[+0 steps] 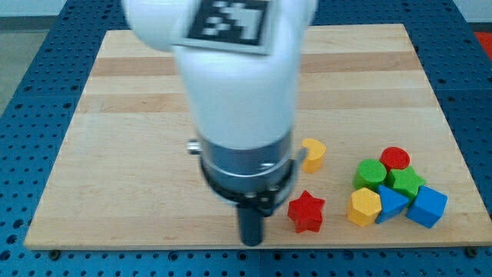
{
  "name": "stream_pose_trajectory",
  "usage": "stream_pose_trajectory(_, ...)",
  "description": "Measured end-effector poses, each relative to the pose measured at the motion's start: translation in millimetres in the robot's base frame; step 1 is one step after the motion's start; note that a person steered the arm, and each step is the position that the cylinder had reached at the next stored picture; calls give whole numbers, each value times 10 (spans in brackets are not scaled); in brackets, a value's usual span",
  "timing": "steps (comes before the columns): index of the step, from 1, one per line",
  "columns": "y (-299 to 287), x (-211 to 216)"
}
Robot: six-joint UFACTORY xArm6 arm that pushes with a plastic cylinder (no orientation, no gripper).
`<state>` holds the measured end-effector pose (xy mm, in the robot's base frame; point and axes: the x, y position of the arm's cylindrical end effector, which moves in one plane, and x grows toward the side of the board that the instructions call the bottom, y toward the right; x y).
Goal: Keep red star on left side of yellow hexagon
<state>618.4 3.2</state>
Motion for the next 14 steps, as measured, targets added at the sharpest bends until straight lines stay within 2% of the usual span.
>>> stream_pose_trajectory(2, 213, 0)
stream_pose_trajectory(4, 735, 0)
stream_pose_trajectory(7, 290, 6)
stream_pose_trajectory(9, 342, -209)
stream_pose_trajectory(12, 819, -209)
stream_pose_trajectory(14, 640, -237)
